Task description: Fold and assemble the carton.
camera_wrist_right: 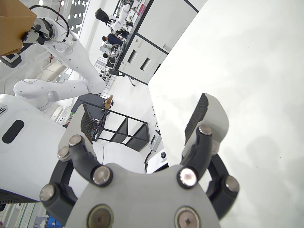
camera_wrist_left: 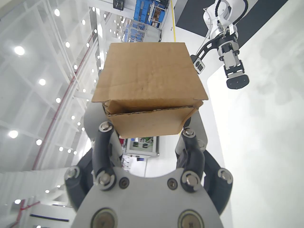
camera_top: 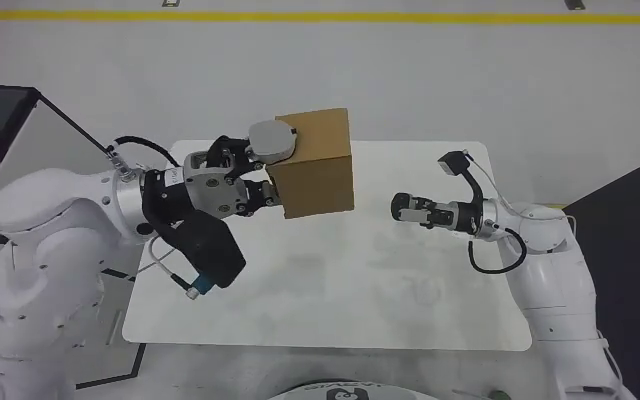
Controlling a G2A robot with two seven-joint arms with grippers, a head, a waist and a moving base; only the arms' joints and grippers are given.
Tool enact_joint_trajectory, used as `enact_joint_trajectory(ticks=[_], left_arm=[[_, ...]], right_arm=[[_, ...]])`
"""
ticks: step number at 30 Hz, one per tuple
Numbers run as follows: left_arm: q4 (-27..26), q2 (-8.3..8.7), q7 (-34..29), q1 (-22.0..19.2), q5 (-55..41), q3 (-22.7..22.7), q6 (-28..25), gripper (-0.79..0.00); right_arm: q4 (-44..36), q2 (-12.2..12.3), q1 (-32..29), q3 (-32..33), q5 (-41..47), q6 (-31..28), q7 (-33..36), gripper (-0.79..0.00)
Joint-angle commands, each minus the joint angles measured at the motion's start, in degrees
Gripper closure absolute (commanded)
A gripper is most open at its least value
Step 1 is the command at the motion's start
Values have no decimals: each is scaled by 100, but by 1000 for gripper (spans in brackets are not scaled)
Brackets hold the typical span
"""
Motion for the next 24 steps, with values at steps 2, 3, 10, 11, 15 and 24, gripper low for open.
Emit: enact_joint_trajectory(ticks=[2,3,10,11,15,24], left_arm=[[8,-30,-542,116,-778,-36,80,0],[8,-30,-542,116,-778,-36,80,0],[60,-36,-599,161,-834,-31,155,0],[165,-51,-694,266,-1099,5,243,0],[447,-87,-1522,505,-2603,35,303,0],[462,-75,-3482,701,-5765,16,830,0]], right_arm=[[0,0,0,0,0,0,0,-785],[0,0,0,0,0,0,0,-785],[0,0,0,0,0,0,0,-785],[0,0,0,0,0,0,0,-785],[0,0,0,0,0,0,0,-785],[0,0,0,0,0,0,0,-785]])
